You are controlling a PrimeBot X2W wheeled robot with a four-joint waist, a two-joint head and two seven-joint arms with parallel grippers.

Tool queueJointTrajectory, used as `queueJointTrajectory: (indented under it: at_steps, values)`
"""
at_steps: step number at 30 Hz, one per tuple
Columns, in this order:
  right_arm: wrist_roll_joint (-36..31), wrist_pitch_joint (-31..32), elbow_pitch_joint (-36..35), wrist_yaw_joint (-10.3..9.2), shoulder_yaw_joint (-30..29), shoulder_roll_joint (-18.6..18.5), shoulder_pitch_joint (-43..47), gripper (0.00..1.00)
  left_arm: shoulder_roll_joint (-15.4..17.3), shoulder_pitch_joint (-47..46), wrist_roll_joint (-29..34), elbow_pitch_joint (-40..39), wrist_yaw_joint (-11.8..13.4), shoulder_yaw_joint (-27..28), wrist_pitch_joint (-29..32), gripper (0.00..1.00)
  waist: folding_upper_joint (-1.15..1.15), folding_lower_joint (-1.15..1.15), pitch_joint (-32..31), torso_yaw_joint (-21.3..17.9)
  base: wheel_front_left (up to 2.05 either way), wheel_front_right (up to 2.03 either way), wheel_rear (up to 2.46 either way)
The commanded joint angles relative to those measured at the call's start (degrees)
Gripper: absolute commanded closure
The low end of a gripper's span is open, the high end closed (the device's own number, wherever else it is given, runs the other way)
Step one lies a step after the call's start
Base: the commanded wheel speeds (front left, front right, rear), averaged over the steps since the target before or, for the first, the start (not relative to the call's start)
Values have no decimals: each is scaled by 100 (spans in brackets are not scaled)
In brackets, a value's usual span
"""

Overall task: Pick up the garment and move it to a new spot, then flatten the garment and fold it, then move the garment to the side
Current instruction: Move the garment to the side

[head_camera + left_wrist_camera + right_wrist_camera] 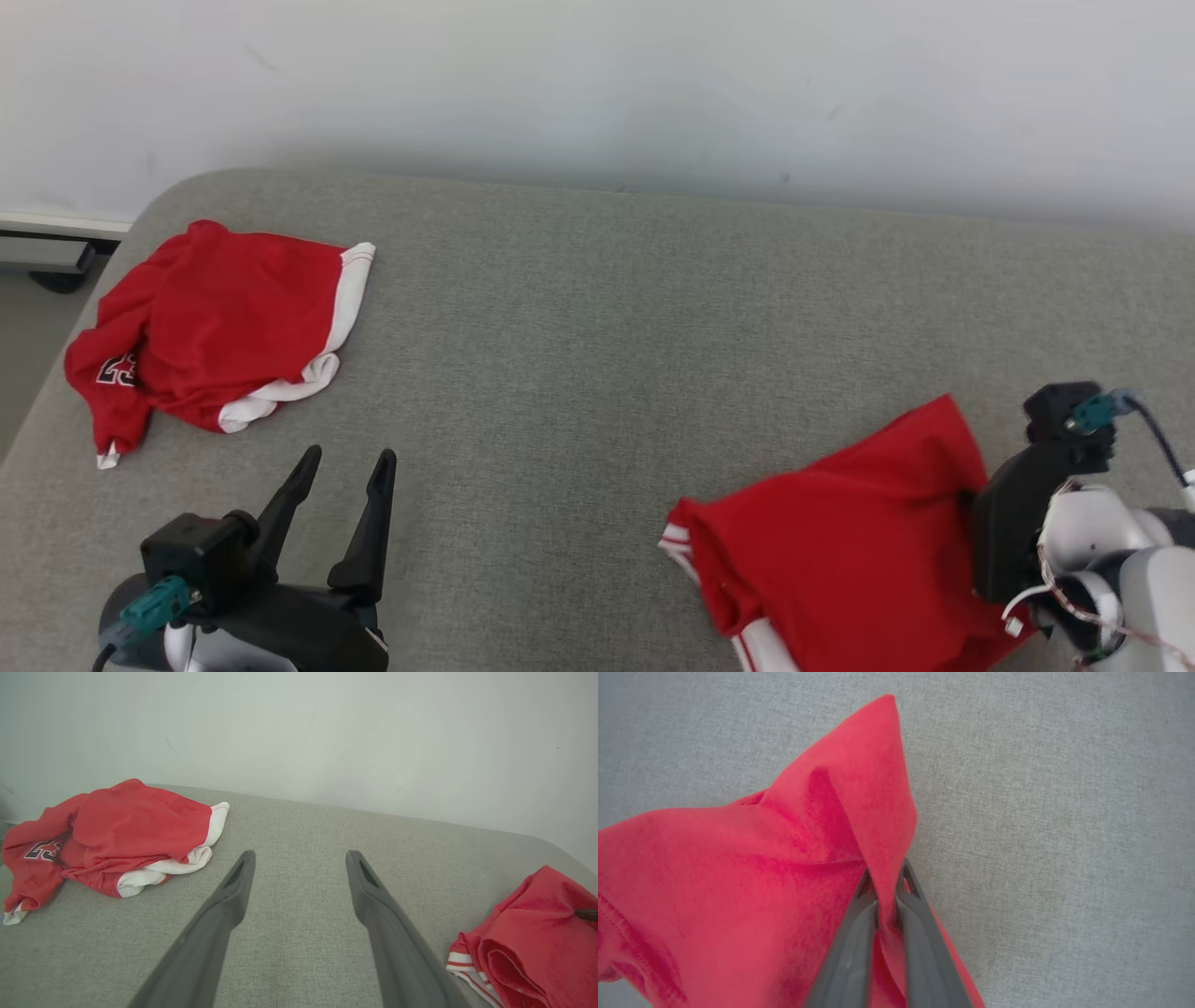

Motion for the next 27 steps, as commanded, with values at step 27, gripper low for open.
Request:
queueJointTrajectory:
  at_steps: [27]
  values:
    - [-331,-1925,2174,-11,-281,-1393,-2138,100,127,-675,341,-183,-94,-159,140,0,-1,0,644,-1256,0,0,0]
